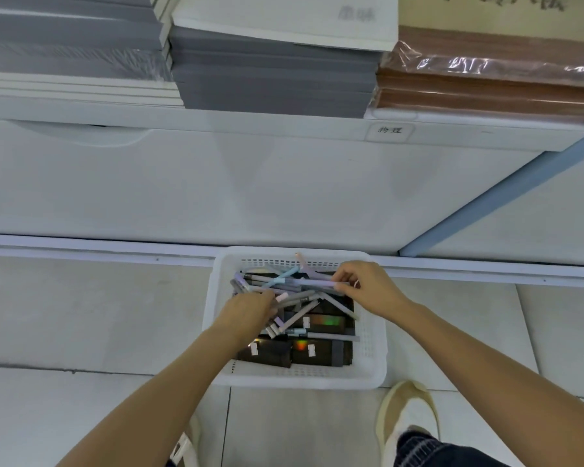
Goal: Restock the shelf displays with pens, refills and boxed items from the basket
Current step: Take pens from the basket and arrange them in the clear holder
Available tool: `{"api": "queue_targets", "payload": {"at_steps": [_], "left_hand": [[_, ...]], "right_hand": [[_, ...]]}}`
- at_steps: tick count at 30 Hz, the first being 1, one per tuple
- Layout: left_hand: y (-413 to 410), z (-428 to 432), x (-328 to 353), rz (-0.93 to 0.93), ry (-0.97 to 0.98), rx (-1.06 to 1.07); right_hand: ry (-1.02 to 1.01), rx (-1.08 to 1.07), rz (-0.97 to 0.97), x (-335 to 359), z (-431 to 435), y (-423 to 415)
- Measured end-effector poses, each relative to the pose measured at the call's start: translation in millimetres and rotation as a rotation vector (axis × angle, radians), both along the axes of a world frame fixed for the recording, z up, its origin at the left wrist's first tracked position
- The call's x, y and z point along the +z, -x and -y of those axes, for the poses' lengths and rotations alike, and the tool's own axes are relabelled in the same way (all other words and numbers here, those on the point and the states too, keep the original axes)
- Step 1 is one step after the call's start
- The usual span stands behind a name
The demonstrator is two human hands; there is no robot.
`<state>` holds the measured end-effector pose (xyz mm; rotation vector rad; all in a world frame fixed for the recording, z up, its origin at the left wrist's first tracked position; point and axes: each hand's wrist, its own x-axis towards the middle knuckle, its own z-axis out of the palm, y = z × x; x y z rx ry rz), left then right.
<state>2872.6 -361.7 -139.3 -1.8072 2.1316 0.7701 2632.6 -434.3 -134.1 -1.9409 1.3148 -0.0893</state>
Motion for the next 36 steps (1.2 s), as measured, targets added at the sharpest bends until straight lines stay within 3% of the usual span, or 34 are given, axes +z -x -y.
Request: {"api": "queue_targets", "payload": {"at_steps": [6,11,16,18,22,25,27,32,36], "left_hand": [[-22,-6,20,-0.131,0.004,0.101],[-30,-11,25,-0.092,0.128,0.256],[-15,-8,21,-0.164,0.182,0.156],[-13,-10,20,-0.239,0.112,0.237],[-18,-18,18,-0.579,-0.118,0.378],[-19,-20,16,-0.574,-0.157,0.376],[-22,-22,12,-0.549,-0.149,0.452],[-31,-29,9,-0.604,-0.189,0.597],[-31,-30,13,-0.736,-0.210,0.662]], "right_hand": [[0.002,-0.010,0.075,8,-1,1],[-0.022,-0.022,0.097,10,-3,2],[-0.172,0.074,0.199,9,-15,-21],[-0.196,0.034,0.258,9,-15,-29],[-0.318,-0.072,0.383,6,-16,-41],[-0.389,-0.203,0.468,-1,-20,-49],[-0.343,-0.166,0.388,-10,-25,-50],[-0.090,0.205,-0.061,-34,-46,-57],[0.035,0.230,-0.064,-35,-52,-68]]}}
